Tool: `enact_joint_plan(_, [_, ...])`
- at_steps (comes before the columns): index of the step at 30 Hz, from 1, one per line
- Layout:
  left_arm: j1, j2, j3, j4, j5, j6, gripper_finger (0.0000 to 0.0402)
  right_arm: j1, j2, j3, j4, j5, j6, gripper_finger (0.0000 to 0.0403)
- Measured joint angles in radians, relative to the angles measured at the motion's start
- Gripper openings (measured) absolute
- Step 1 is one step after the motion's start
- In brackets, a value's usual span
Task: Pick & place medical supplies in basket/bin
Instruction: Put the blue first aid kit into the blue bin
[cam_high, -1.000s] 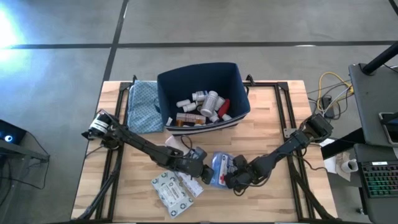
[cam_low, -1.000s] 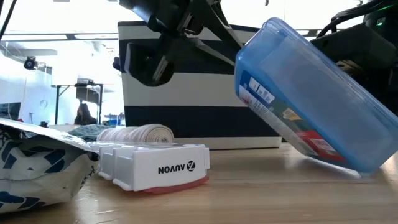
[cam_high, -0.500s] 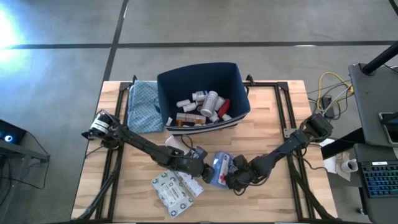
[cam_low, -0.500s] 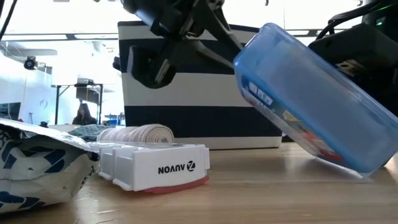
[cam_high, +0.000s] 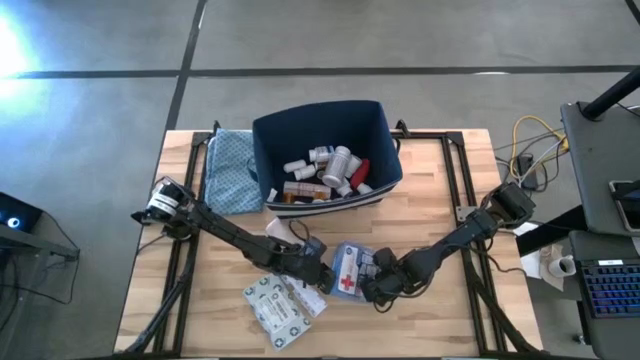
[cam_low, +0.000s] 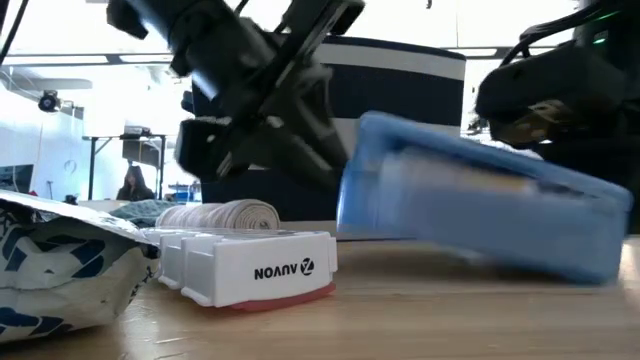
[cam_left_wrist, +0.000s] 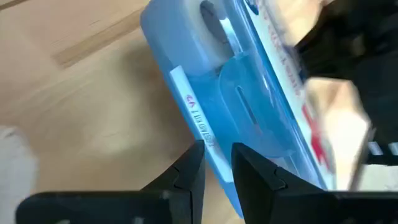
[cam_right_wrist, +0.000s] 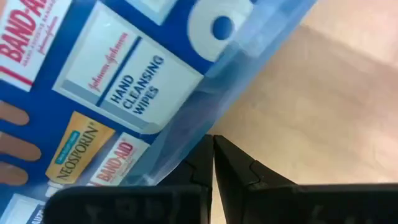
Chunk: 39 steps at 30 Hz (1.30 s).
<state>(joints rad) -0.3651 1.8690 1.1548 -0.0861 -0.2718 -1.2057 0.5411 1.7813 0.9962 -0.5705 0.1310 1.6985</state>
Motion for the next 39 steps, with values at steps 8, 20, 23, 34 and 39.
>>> enact_joint_plan(8, [-0.042, -0.001, -0.105, -0.001, 0.011, -0.065, 0.0061, 0.000, -0.039, 0.000, -0.025, 0.007, 0.001, 0.0009])
enact_joint_plan(20, [-0.079, -0.034, -0.139, 0.008, -0.033, -0.148, 0.0061, 0.017, -0.210, 0.014, -0.073, 0.139, 0.002, 0.0009])
enact_joint_plan(23, [-0.078, -0.056, -0.139, 0.025, -0.081, -0.147, 0.0061, 0.009, -0.253, 0.048, -0.054, 0.207, -0.033, 0.0009])
enact_joint_plan(34, [-0.043, -0.070, -0.146, 0.088, -0.107, -0.069, 0.0061, -0.072, -0.065, 0.146, 0.128, 0.105, -0.220, 0.0009])
enact_joint_plan(39, [-0.018, -0.070, -0.159, 0.092, -0.109, -0.069, 0.0061, -0.074, 0.022, 0.196, 0.140, 0.061, -0.262, 0.0009])
